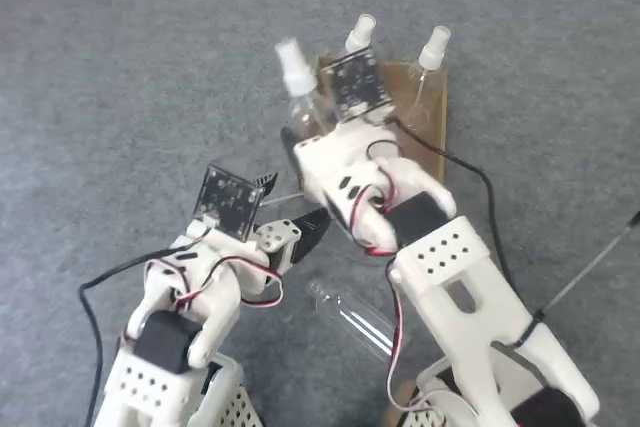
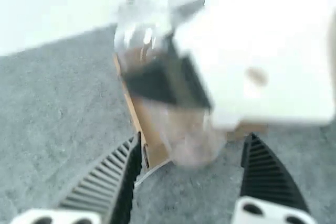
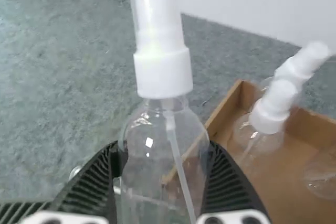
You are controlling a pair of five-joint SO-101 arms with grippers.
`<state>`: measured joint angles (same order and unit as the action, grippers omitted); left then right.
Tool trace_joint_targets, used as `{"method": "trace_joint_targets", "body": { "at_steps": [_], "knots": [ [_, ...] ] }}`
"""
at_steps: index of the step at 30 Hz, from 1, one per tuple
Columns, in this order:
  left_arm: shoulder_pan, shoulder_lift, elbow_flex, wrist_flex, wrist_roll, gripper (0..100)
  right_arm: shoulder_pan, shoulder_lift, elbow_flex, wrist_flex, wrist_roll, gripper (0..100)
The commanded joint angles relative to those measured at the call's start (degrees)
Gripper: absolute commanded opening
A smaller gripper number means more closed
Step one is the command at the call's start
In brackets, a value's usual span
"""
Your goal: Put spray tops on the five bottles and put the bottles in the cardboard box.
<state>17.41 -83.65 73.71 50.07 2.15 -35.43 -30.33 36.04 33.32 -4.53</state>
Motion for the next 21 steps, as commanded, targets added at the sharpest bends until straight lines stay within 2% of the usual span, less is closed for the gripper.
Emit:
{"method": "trace_joint_targets", "body": {
  "at_steps": [1, 8, 10, 13, 21],
  "knots": [
    [0.09, 0.0, -0.48, -0.53, -0.62, 29, -2.51, -3.91, -4.4, 2.15, 0.88, 0.6],
    [0.09, 3.08, -0.57, -2.2, -0.7, 29, -2.33, -14.81, -5.1, 13.05, 1.05, 0.6],
    [0.09, 3.08, -0.57, -2.2, -0.7, 29, -2.33, -16.92, -5.01, 15.34, 3.25, 0.6],
    [0.09, 3.08, -0.57, -2.2, -0.7, 29, -2.33, -19.3, -4.75, 17.63, 6.15, 0.6],
    [0.0, 3.08, -0.57, -2.2, -0.7, 29, -1.8, -21.23, -4.75, 20.26, 6.59, 0.6]
  ]
}}
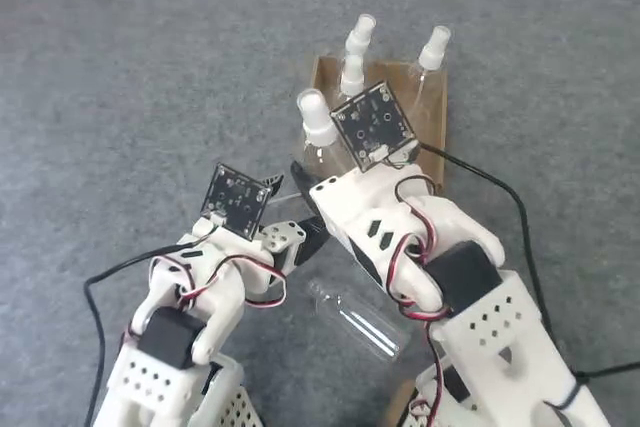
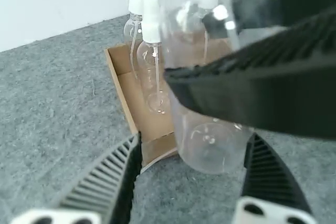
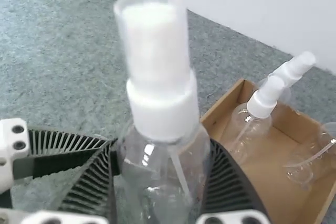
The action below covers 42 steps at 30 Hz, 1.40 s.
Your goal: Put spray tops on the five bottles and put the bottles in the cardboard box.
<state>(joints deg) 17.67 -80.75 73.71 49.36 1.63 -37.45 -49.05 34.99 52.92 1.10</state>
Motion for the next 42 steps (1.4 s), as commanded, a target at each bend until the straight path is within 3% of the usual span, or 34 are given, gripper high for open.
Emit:
{"method": "trace_joint_targets", "body": {
  "at_steps": [1, 8, 14, 19, 26, 42],
  "knots": [
    [-0.26, 0.18, -0.57, -1.41, -0.09, 29, 1.01, -2.15, -3.78, 0.31, 0.97, 0.6],
    [-0.35, 0.18, -0.4, -1.41, -0.18, 26, 12.0, 0.04, -3.69, -8.75, 0.97, 0.6],
    [-8.26, 0.35, 0.13, -5.1, 0.44, 0, 15.25, 10.68, -3.69, -17.36, 0.62, 0.6],
    [-14.77, 0.62, 0.13, -6.59, 6.07, 1, 15.16, 18.86, -3.6, -23.87, 0.53, 0.6],
    [-14.59, 0.53, 0.13, -6.86, 5.98, 1, 15.25, 22.99, 4.48, -34.86, 0.97, 0.6],
    [-14.59, 0.26, 0.31, -7.03, 5.98, 1, 14.55, 25.27, 10.2, -39.6, 0.97, 0.6]
  ]
}}
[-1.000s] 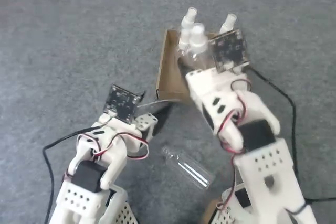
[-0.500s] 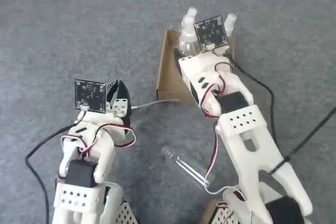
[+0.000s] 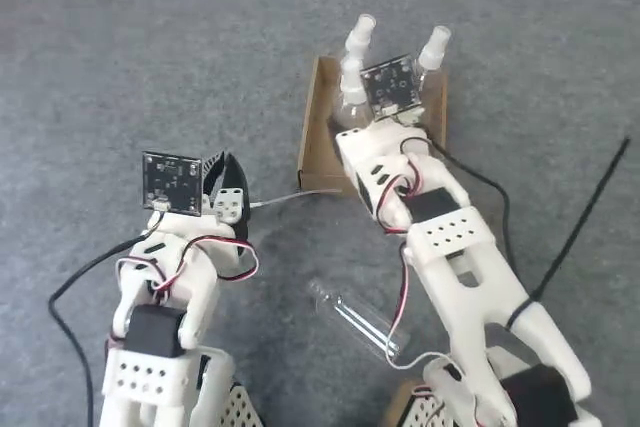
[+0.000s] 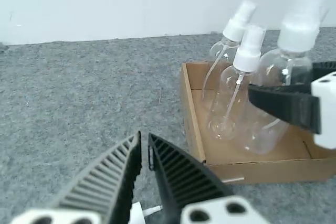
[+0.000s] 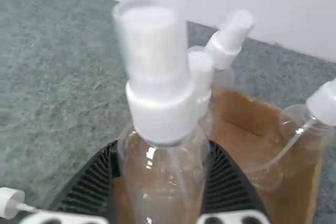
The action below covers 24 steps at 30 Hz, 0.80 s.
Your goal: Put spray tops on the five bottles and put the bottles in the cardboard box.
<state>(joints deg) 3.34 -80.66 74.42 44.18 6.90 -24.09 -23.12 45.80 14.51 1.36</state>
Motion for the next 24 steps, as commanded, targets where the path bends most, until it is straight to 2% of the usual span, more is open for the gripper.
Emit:
{"method": "trace_joint_targets", "body": {
  "at_steps": [1, 4, 12, 24],
  "knots": [
    [-0.26, 0.18, -0.4, -1.85, 0.7, 1, 2.24, -0.57, -0.62, -0.66, 0.7, 0.6],
    [-0.26, 0.18, -0.4, -1.85, 0.7, 1, 4.44, -0.66, -0.7, 1.98, 0.79, 0.6],
    [-0.26, 0.18, -0.31, -1.85, 0.7, 1, 4.35, -0.75, -0.7, 4.53, 0.44, 0.6],
    [-0.26, 0.44, -0.31, -1.93, 0.7, 1, -2.59, -0.48, -0.35, 2.24, 0.18, 0.6]
  ]
}}
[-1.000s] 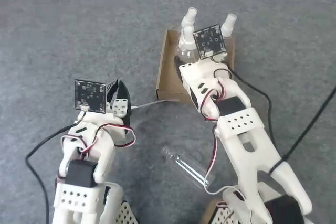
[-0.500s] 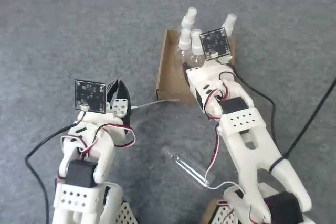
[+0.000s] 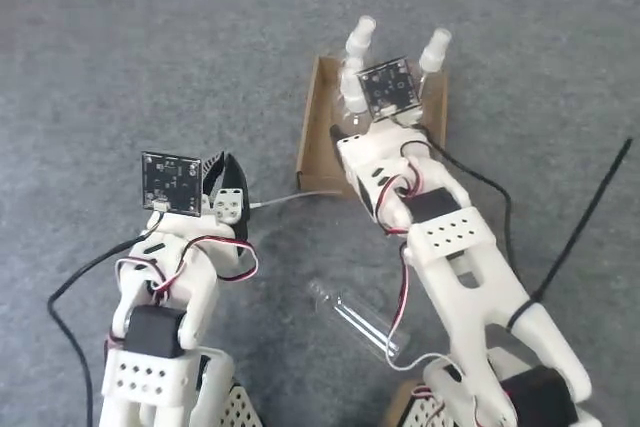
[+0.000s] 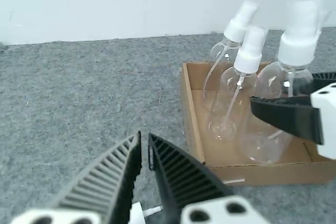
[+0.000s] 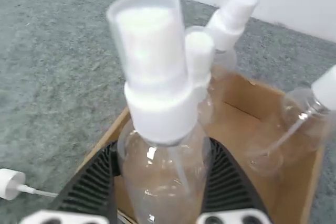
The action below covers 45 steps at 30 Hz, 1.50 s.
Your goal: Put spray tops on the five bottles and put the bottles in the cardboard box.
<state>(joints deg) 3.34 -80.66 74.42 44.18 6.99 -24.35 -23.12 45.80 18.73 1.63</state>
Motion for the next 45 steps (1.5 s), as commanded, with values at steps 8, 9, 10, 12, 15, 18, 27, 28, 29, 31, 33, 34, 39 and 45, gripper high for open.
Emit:
{"method": "trace_joint_targets", "body": {
  "at_steps": [8, 9, 10, 12, 15, 18, 27, 28, 29, 31, 33, 34, 39, 45],
  "knots": [
    [-0.35, 0.18, -0.31, -1.93, 0.53, 1, -3.21, -0.04, 4.57, -9.8, 0.0, 0.6],
    [-0.35, 0.18, -0.31, -1.93, 0.53, 1, -3.21, -0.04, 4.92, -10.68, 0.0, 0.6],
    [-0.35, 0.18, -0.31, -1.93, 0.53, 1, -3.21, -0.04, 5.19, -11.38, 0.0, 0.6],
    [-0.35, 0.18, -0.31, -1.93, 0.53, 1, -3.21, 0.04, 5.36, -12.35, 0.0, 0.6],
    [-0.35, 0.18, -0.31, -1.93, 0.53, 1, -3.21, 0.04, 5.36, -12.7, -0.09, 0.6],
    [-0.35, 0.18, -0.31, -1.93, 0.53, 1, -3.21, 0.04, 5.27, -12.7, -2.99, 0.6],
    [-0.35, 0.35, -0.31, -1.85, 0.53, 1, -3.03, 2.86, 4.84, -15.87, -4.75, 0.6],
    [-0.35, 0.35, -0.31, -1.85, 0.53, 1, -3.03, 4.09, 4.84, -16.92, -4.66, 0.6],
    [-0.35, 0.35, -0.31, -1.85, 0.53, 1, -3.03, 5.23, 4.84, -17.89, -4.57, 0.6],
    [-0.35, 0.35, -0.31, -1.85, 0.53, 1, -3.03, 6.73, 4.84, -19.12, -4.48, 0.6],
    [-0.35, 0.35, -0.31, -1.85, 0.53, 1, -2.95, 7.43, 4.84, -20.0, -4.48, 0.6],
    [-0.35, 0.35, -0.31, -1.85, 0.53, 1, -2.95, 7.6, 4.84, -20.09, -4.48, 0.6],
    [-0.35, 0.26, -0.31, -1.85, 0.53, 1, -3.12, 8.13, 5.1, -20.0, -4.66, 0.6],
    [-0.35, 0.18, -0.31, -1.76, 0.53, 1, -3.12, 8.22, 5.27, -20.0, -4.84, 0.6]
  ]
}}
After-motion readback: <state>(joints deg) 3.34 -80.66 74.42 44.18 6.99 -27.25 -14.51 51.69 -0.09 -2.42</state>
